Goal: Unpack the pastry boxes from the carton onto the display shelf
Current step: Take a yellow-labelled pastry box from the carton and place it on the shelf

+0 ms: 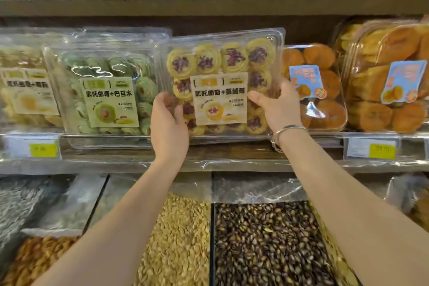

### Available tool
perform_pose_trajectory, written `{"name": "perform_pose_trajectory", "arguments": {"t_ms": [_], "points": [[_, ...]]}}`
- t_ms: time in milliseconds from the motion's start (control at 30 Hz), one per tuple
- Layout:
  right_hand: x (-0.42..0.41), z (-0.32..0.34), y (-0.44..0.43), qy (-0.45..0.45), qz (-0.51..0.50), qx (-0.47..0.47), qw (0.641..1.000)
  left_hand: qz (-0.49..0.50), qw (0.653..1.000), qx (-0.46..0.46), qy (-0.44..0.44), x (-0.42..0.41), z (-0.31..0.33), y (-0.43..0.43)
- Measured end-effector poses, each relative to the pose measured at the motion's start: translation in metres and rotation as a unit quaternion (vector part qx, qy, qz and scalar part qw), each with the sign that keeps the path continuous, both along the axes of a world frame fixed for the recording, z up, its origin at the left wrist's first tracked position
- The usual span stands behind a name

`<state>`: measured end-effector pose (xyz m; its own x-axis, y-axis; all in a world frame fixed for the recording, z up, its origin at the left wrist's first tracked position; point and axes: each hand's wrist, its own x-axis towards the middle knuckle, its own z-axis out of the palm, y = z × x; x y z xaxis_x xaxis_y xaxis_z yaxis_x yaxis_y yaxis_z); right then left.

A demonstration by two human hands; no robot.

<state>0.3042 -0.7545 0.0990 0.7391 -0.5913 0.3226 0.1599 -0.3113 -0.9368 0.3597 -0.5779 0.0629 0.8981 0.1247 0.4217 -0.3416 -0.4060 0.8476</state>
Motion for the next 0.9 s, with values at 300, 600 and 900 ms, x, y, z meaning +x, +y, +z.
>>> {"name": "perform_pose_trajectory", "arguments": {"t_ms": [300, 600, 900], "points": [[0.008, -0.017, 0.006, -0.01, -0.11, -0.204, 0.973, 0.06, 0.968, 0.241, -0.041, -0.005, 0.003, -0.006], [0.002, -0.031, 0.004, 0.212, -0.157, -0.403, 0.876, 0.077, 0.918, 0.382, -0.076, -0.004, -0.025, -0.002], [-0.045, -0.031, 0.034, 0.195, -0.087, -0.395, 0.893, -0.003, 0.931, 0.365, -0.016, -0.047, -0.02, 0.033]]}}
